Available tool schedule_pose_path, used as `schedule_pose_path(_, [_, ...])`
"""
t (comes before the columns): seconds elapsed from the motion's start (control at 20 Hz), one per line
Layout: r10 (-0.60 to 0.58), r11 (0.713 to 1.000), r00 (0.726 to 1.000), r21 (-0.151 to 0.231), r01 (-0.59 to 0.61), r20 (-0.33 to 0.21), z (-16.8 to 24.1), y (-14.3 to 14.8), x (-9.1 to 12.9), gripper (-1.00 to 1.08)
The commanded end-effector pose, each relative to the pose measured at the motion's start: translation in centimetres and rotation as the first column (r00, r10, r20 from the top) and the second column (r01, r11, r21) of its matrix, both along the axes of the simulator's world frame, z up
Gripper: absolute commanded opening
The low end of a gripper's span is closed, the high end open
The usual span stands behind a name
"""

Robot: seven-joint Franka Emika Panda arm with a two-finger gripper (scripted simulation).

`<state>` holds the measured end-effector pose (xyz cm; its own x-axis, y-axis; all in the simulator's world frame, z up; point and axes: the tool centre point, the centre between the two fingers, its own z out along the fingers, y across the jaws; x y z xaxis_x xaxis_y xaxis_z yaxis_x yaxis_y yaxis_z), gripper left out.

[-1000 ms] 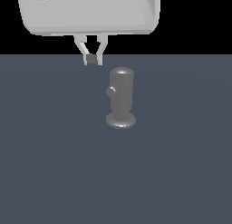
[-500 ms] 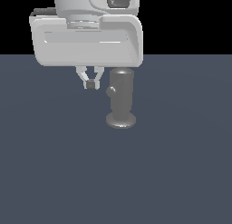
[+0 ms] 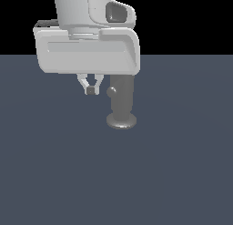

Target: Turn on the faucet by rotating a designated handle.

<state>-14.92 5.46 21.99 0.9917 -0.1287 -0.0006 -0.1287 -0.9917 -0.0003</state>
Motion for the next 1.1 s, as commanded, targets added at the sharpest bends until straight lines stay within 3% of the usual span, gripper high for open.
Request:
schedule_pose_path(0.0, [0.0,1.0,1.0,0.0,0.0,0.001,0.0,0.0,0.0,-1.0])
schedule_pose_path(1.05, [0.0,1.0,1.0,0.0,0.0,0.001,0.0,-10.9,0.4,-1.0])
